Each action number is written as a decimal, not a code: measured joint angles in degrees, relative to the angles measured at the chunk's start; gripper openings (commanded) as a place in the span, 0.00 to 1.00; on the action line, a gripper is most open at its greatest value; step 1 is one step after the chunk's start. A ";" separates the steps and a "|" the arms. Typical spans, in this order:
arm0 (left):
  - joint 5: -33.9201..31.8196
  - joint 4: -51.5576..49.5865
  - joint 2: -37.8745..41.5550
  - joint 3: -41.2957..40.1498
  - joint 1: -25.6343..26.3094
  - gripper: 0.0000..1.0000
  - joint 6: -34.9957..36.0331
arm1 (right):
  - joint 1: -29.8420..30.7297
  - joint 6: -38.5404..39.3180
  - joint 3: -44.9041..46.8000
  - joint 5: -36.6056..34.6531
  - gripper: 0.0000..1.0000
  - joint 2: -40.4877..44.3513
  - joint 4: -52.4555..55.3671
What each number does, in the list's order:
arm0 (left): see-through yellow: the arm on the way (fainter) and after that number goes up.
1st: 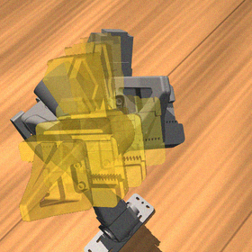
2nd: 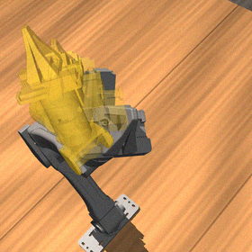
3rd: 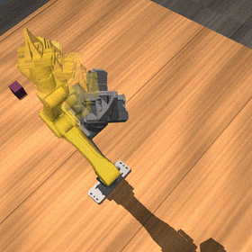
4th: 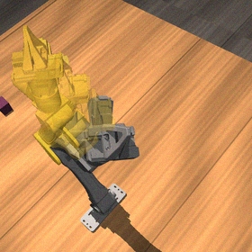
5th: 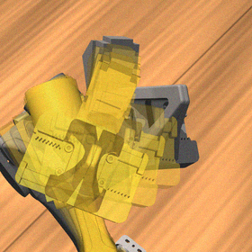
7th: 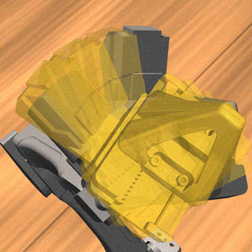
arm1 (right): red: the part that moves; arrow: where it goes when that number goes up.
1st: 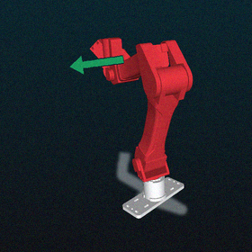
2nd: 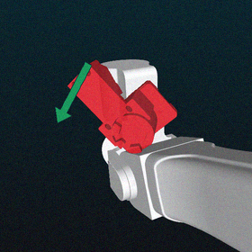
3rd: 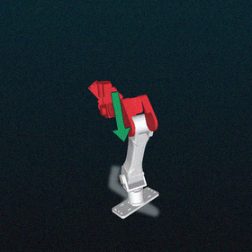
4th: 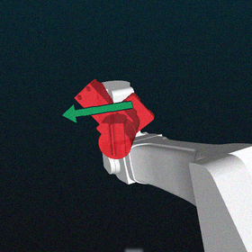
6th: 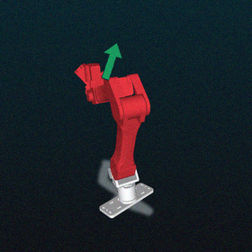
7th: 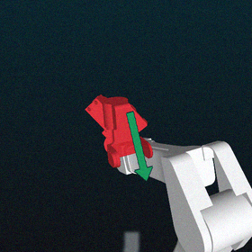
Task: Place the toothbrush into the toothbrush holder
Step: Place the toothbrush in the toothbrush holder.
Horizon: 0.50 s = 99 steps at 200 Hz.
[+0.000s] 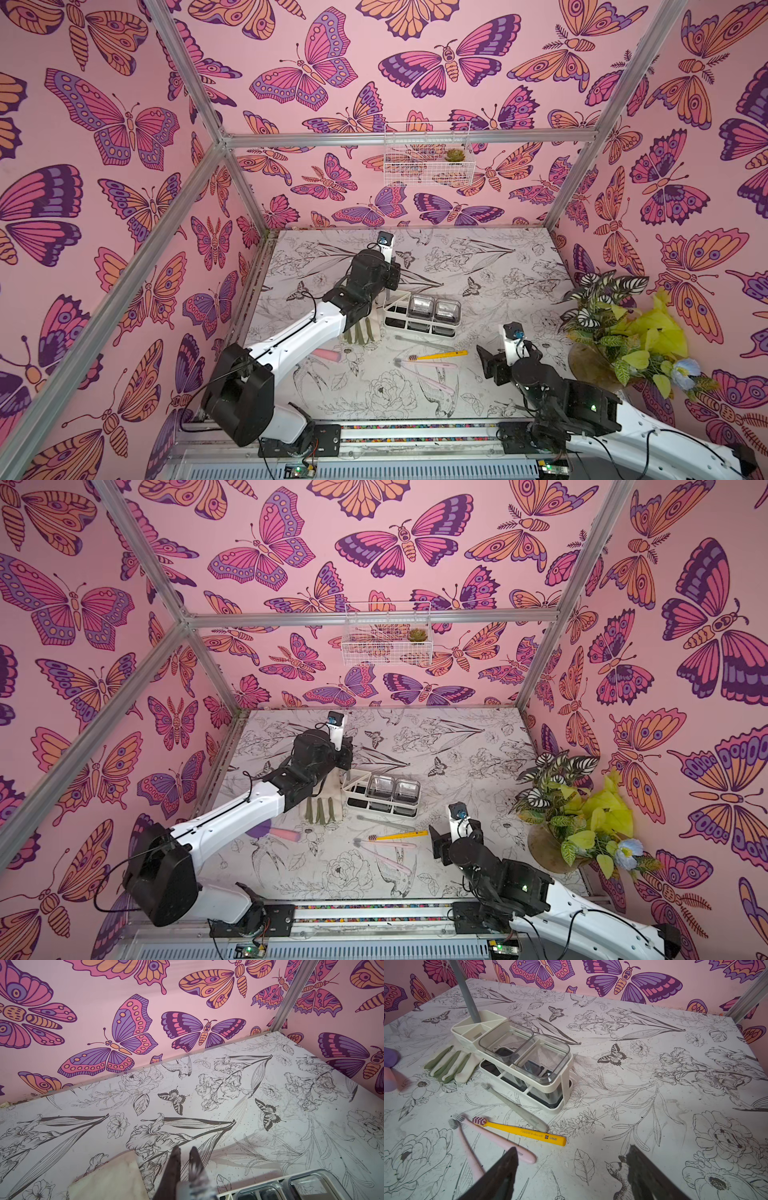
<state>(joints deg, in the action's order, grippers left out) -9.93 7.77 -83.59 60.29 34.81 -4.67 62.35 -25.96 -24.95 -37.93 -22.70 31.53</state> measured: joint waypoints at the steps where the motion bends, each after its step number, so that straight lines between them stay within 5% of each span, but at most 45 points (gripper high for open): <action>1: 0.00 0.02 -0.07 0.00 -0.02 0.00 0.02 | -0.02 0.00 0.00 0.00 0.84 0.04 -0.02; 35: 0.11 1.77 -1.09 -0.22 -0.02 0.00 0.42 | -0.81 0.09 -0.59 0.98 0.84 -1.64 0.28; 99: 3.37 4.66 -2.08 -1.68 -0.02 0.00 1.73 | -5.09 5.95 -6.75 14.62 0.85 -9.38 -1.42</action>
<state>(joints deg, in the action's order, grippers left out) -6.57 12.43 -85.67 58.61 34.79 -2.94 57.25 -20.01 -31.70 -23.31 -32.08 30.11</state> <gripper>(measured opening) 0.100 0.852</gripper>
